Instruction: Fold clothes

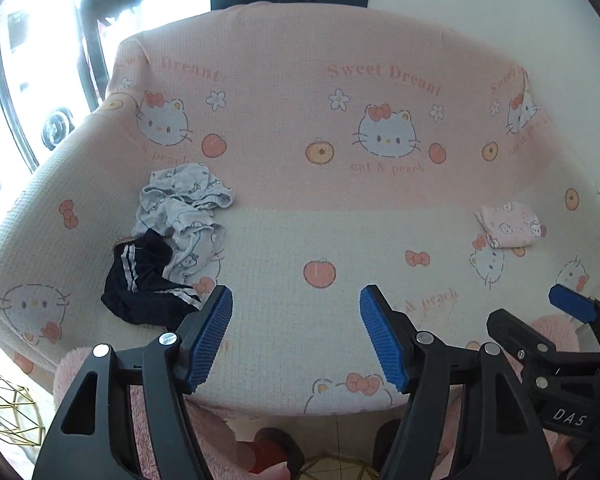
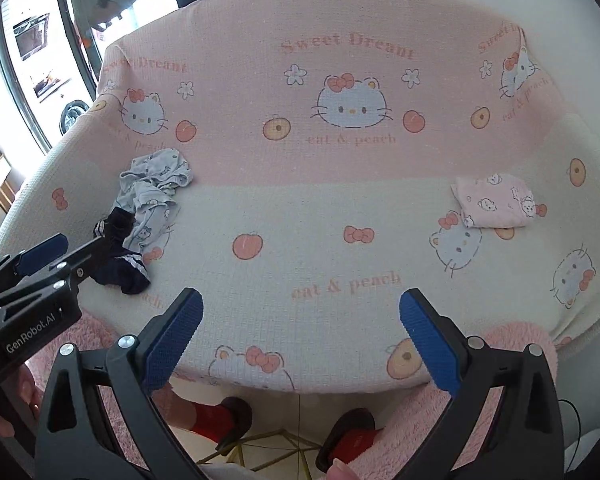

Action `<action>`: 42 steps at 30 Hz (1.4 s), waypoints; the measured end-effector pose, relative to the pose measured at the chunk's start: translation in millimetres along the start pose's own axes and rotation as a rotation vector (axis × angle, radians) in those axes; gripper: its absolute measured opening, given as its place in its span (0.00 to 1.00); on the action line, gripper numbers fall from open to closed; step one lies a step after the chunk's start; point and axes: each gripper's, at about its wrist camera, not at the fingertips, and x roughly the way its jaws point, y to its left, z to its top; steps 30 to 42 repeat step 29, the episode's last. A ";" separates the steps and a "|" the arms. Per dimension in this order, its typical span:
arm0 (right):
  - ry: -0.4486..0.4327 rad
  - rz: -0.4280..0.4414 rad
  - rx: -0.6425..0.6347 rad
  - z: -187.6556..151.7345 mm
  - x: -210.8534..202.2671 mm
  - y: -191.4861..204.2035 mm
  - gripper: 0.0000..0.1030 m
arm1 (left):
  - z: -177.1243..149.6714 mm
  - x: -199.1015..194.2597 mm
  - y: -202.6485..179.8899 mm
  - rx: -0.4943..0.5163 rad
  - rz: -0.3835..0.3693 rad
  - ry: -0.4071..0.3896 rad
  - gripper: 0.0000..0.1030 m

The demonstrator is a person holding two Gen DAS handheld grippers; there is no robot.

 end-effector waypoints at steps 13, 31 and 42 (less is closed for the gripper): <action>-0.002 -0.044 -0.007 -13.0 -4.0 -1.3 0.97 | -21.3 5.4 -9.6 -0.013 0.019 0.040 0.67; -0.011 -0.075 -0.013 -18.1 -3.9 12.8 0.97 | -26.3 7.7 -12.8 -0.020 -0.038 0.058 0.67; -0.011 -0.075 -0.013 -18.1 -3.9 12.8 0.97 | -26.3 7.7 -12.8 -0.020 -0.038 0.058 0.67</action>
